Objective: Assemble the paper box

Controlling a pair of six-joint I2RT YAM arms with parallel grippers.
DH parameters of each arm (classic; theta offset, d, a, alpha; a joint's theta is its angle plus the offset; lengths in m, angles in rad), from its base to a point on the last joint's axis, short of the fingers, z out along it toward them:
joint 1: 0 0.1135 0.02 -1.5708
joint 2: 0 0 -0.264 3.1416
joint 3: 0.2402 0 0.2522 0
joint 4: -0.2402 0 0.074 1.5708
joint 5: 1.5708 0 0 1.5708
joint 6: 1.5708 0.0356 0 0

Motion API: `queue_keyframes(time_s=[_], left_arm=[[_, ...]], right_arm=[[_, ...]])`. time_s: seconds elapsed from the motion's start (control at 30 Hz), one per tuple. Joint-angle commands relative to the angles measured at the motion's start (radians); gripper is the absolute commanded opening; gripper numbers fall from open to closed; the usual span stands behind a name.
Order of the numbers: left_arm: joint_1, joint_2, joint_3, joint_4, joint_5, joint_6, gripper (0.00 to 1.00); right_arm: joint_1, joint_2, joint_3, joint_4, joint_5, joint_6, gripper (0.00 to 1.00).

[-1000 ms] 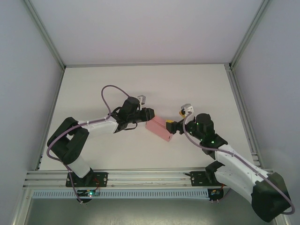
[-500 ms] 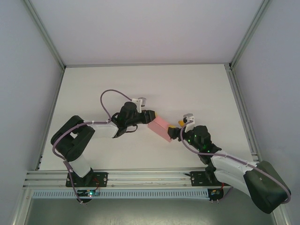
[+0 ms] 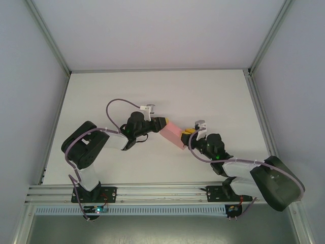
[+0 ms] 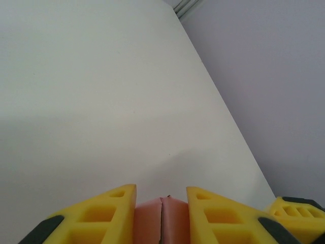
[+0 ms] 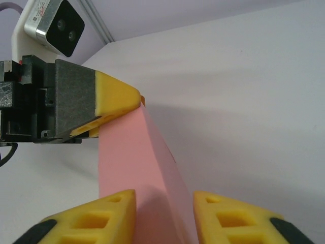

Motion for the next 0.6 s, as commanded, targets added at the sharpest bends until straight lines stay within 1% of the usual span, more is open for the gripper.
queue_keyframes(time_s=[0.0,0.17,0.23,0.27,0.4,0.5,0.57], left_arm=[[-0.026,0.161,-0.081,-0.433,0.069,0.037,0.00],[-0.026,0.181,-0.120,-0.303,0.079,0.028,0.00],[-0.026,0.197,-0.124,-0.248,0.091,0.040,0.00],[-0.027,0.202,-0.118,-0.245,0.095,0.051,0.00],[-0.025,0.231,-0.114,-0.190,0.111,0.057,0.00],[-0.024,0.223,-0.097,-0.226,0.111,0.071,0.00],[-0.026,0.203,-0.095,-0.244,0.108,0.084,0.00]], right_arm=[[0.015,0.079,-0.028,-0.231,0.048,-0.039,0.25],[0.013,0.035,-0.047,-0.253,0.065,-0.035,0.17],[0.012,0.021,-0.052,-0.250,0.053,-0.036,0.15],[0.012,0.016,-0.049,-0.257,0.053,-0.037,0.13],[0.012,0.015,-0.045,-0.268,0.054,-0.038,0.11],[0.012,0.023,-0.039,-0.272,0.045,-0.041,0.08],[0.012,0.019,-0.032,-0.285,0.051,-0.042,0.08]])
